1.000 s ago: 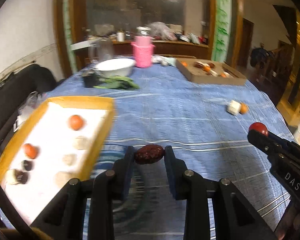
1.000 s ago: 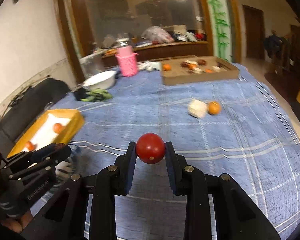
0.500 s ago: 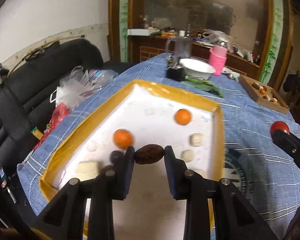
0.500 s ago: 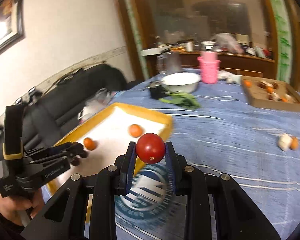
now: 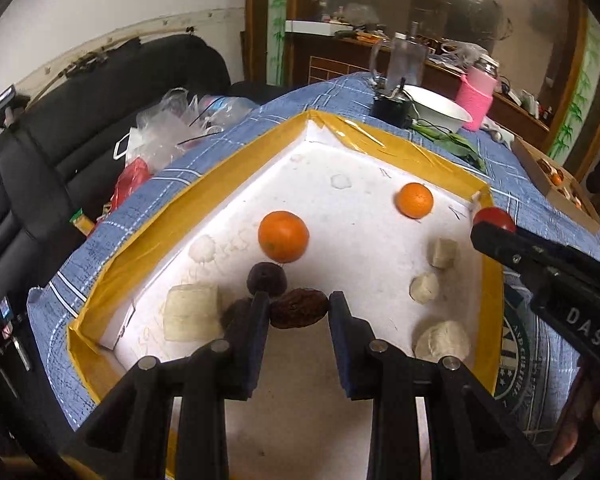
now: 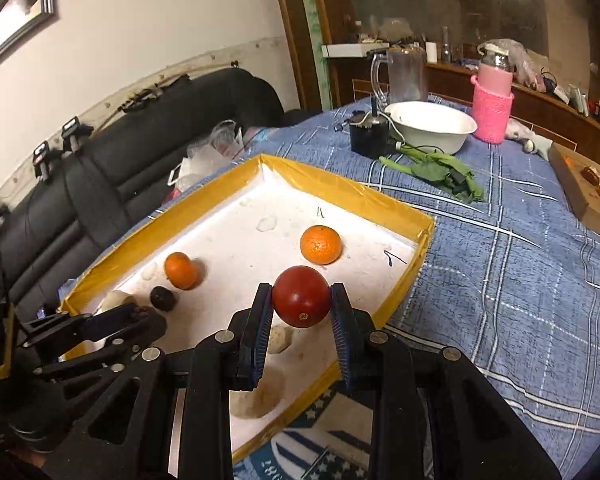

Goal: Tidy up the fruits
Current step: 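Carry the date with the left tool while the right tool carries the tomato to the tray, then open the left tool over the tray while the right tool releases the tomato there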

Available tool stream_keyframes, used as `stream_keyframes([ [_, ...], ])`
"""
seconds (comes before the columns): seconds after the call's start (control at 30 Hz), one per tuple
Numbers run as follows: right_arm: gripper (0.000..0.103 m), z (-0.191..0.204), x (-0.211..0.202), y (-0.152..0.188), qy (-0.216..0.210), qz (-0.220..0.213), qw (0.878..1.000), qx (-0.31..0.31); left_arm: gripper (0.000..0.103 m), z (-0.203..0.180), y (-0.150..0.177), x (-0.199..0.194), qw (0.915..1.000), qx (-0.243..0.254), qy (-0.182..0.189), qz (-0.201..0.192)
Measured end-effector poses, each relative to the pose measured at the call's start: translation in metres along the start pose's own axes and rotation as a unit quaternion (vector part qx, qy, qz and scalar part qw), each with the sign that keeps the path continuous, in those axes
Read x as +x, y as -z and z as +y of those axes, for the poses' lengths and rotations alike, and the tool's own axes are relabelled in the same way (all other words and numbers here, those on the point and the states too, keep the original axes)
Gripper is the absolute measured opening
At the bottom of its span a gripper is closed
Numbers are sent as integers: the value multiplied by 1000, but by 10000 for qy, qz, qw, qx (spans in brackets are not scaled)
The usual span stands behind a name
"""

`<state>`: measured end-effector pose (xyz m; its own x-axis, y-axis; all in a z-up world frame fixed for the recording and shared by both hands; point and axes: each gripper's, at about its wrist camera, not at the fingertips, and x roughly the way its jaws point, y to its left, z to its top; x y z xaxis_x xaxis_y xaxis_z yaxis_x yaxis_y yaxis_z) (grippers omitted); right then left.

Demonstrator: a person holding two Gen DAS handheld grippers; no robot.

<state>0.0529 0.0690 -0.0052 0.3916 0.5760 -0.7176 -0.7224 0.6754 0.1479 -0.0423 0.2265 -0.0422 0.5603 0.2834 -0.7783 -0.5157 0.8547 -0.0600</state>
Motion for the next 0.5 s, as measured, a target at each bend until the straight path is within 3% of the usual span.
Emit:
stream_keyframes([
  [0.33, 28, 6, 21, -6, 39, 241, 9995, -201, 33, 13, -7, 8, 9997, -190, -97, 84],
  [0.37, 32, 7, 23, -6, 64, 266, 9994, -232, 33, 14, -7, 9, 9997, -197, -100, 88],
  [0.4, 38, 8, 23, -6, 88, 261, 9993, -258, 36, 15, -7, 9, 9997, -212, -94, 104],
  [0.43, 47, 9, 23, -6, 97, 241, 9993, -277, 45, 16, -8, 9, 9996, -247, -64, 115],
  [0.5, 54, 8, 19, -7, 105, 190, 9993, -297, 65, 20, -9, 5, 9994, -343, -37, 81],
])
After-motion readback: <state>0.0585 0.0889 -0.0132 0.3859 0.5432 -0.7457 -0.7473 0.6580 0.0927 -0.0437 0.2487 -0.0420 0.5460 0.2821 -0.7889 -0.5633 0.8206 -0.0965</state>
